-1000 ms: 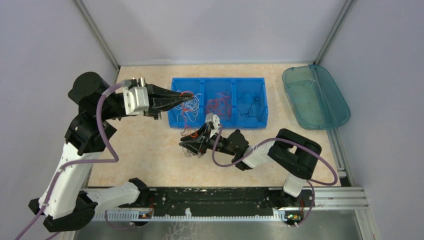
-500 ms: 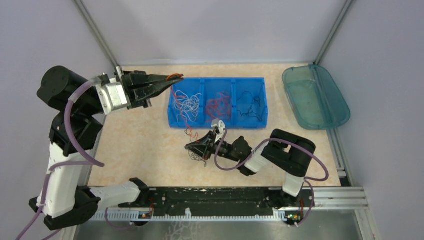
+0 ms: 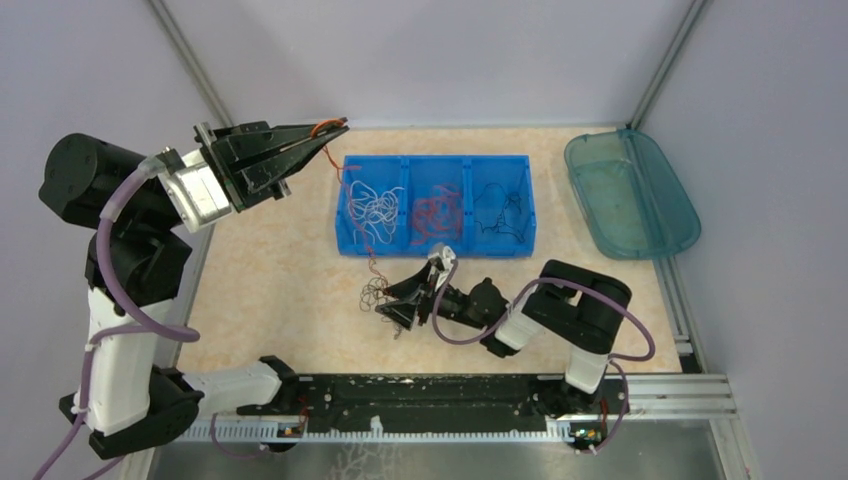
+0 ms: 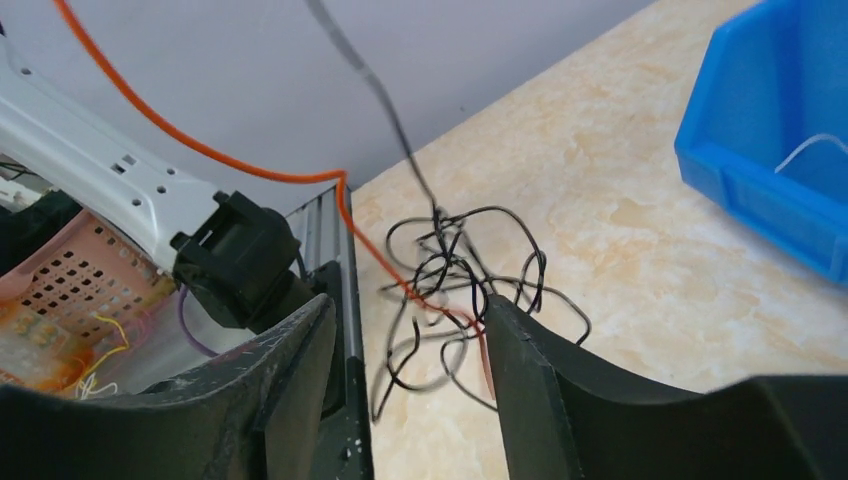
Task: Untangle the cables
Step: Untie the cable.
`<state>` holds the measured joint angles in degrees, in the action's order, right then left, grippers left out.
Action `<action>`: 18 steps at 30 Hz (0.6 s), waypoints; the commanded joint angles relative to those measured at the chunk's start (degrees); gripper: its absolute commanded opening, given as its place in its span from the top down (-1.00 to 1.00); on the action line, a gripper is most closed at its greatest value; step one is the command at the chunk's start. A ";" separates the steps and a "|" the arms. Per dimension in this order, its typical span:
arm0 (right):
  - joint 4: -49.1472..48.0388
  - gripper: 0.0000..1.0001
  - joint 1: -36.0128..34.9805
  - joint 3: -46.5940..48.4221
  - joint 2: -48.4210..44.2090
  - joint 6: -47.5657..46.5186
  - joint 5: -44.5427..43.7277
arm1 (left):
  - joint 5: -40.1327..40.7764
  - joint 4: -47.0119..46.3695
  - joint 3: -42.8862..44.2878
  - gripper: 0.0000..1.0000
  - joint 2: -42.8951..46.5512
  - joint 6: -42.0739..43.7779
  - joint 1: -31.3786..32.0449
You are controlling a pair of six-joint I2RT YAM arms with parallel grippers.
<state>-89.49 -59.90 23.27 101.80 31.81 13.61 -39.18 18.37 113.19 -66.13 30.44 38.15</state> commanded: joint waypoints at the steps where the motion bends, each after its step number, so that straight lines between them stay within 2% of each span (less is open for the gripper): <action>1: -8.08 -0.26 -0.46 0.79 -6.29 -3.31 -0.17 | 0.11 -0.67 -2.03 1.00 1.29 -1.17 0.17; 2: -6.96 -0.35 -0.48 1.05 -8.26 -4.15 0.43 | -0.18 -0.19 -2.04 1.00 1.27 -1.17 0.17; 4: -4.60 -0.68 -0.45 1.72 -10.59 -5.73 1.69 | -0.32 -0.09 -1.69 1.00 1.14 -1.19 0.17; 7: -3.11 -0.81 -0.31 1.63 -12.93 -7.49 3.46 | -0.45 0.93 0.20 1.00 0.34 -0.87 0.17; 10: -2.00 -0.81 1.91 0.43 -17.14 -5.99 6.69 | -0.96 1.89 1.62 1.00 -0.05 -0.50 0.17; 13: 0.44 -0.68 6.24 -0.50 -23.35 -1.23 11.72 | -1.70 2.72 1.74 1.00 0.27 -0.41 0.17; 16: 12.41 -0.65 7.59 0.36 -32.20 -4.04 15.35 | -2.25 3.07 1.48 1.00 0.64 -0.34 0.17; 18: 26.39 -0.64 7.66 2.34 -36.91 -8.15 15.62 | -2.51 3.31 1.30 1.00 0.80 0.11 0.17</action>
<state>-81.08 -52.66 22.52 74.19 28.32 23.75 -40.21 20.64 113.49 -65.95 30.11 38.15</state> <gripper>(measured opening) 0.825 0.011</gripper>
